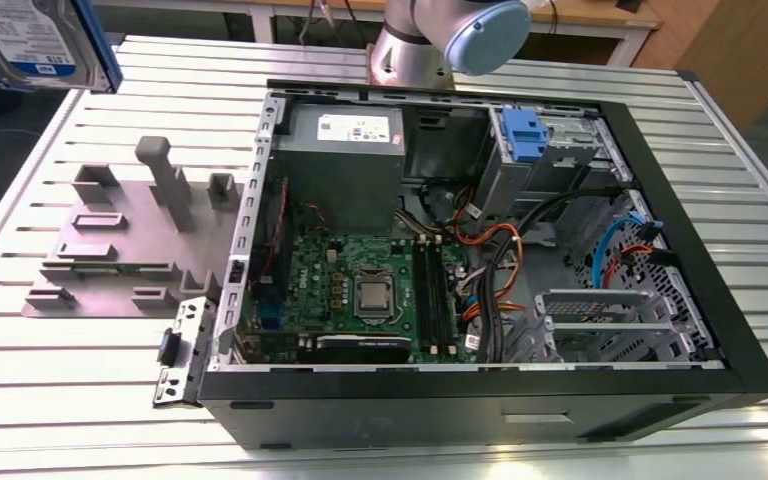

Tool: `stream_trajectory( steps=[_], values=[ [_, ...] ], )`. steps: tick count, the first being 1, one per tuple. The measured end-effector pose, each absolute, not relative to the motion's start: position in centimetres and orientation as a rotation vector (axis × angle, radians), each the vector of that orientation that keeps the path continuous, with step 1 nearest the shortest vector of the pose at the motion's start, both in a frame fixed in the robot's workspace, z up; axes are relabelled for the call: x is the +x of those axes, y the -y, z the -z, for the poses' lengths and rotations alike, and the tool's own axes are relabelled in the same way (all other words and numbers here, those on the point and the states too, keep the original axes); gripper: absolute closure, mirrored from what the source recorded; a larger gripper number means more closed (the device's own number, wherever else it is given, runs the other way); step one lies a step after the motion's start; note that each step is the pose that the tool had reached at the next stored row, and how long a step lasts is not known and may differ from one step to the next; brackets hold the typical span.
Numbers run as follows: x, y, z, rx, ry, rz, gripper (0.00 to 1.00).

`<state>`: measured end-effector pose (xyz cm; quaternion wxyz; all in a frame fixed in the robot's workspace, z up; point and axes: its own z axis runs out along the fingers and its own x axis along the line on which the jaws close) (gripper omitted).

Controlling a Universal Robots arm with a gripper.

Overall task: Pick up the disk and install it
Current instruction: 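Pick up the disk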

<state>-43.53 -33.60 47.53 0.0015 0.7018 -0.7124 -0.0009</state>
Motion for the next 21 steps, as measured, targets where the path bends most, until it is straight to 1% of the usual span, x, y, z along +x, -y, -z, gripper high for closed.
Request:
stream_trajectory(
  steps=[6,16,21],
  values=[
    [-43.5,33.6,-49.3,2.203,2.236,0.003,0.64],
    [-43.5,35.1,-49.3,2.203,2.236,0.003,0.64],
    [-43.3,35.4,-49.3,2.203,2.236,0.002,0.64]
  ],
)
